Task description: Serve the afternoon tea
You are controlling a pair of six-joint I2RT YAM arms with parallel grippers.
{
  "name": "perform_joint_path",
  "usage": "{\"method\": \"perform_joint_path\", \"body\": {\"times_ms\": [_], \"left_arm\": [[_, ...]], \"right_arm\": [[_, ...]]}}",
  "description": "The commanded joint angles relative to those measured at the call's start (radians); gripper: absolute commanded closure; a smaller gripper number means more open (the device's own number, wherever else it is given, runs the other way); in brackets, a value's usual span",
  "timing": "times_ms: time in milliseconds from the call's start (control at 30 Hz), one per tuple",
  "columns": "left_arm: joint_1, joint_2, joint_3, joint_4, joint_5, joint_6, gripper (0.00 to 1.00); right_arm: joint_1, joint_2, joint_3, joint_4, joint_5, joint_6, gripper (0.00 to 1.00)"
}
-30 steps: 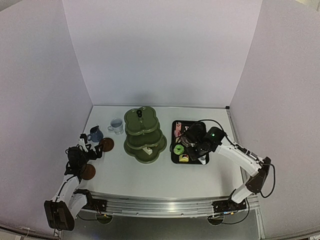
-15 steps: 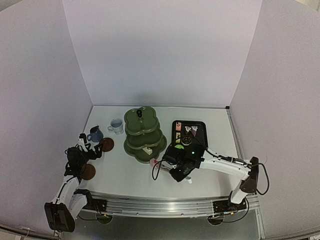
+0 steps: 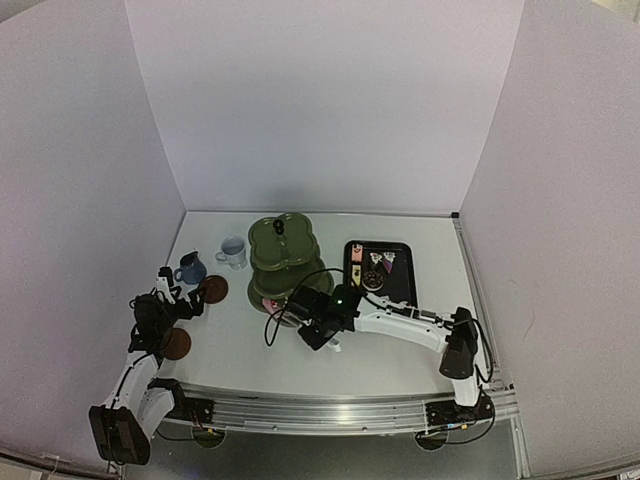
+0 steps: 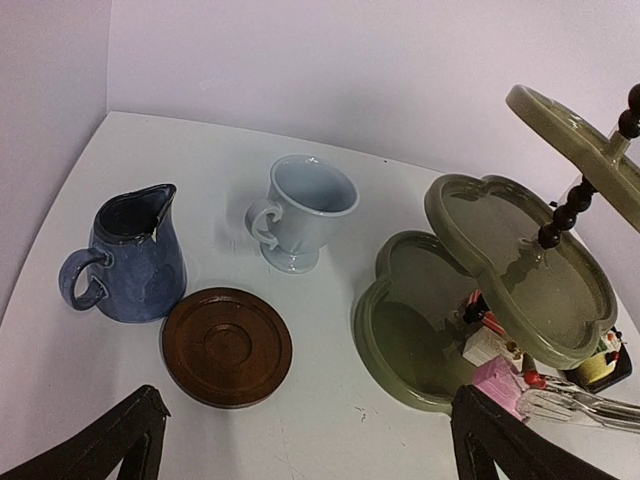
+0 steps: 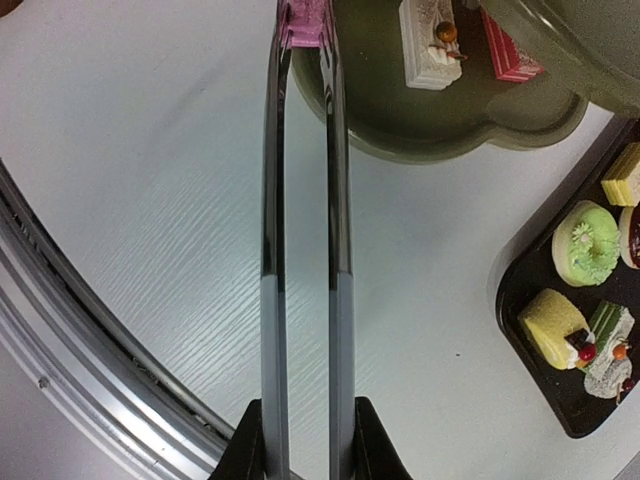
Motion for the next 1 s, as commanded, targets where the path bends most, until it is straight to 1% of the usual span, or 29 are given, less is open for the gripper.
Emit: {"method": "perform_joint_path", "body": {"times_ms": [0,200,567,667,800,867,967], "left_arm": [[0.005,-0.012,-0.002,0.034,-0.005,0.012,0.00],[0.005,-0.010,-0.001,0.034,-0.005,0.012,0.00],[0.005,-0.010,-0.001,0.036,-0.004,0.012,0.00],[0.005,-0.011,-0.002,0.036,-0.004,0.012,0.00],[0.005,-0.011,-0.001,0.036,-0.005,0.012,0.00],[0.005,-0.010,-0.001,0.036,-0.004,0.012,0.00],[0.005,-0.010,-0.002,0.036,-0.004,0.012,0.00]], "right_arm": [[-0.003,0.053,0.092,0.031,0.096,-0.016,1.00],[-0.014,0.121,0.130,0.032,0.101,-0.015,1.00],[-0.032,0.152,0.114,0.037,0.098,-0.014,0.99],[-0.032,0.161,0.119,0.038,0.092,-0.017,0.92],[-0.032,0.159,0.116,0.038,0.082,-0.015,0.75],[-0.032,0.153,0.112,0.038,0.076,-0.015,0.71],[-0.032,0.148,0.108,0.037,0.080,-0.015,0.68]]}}
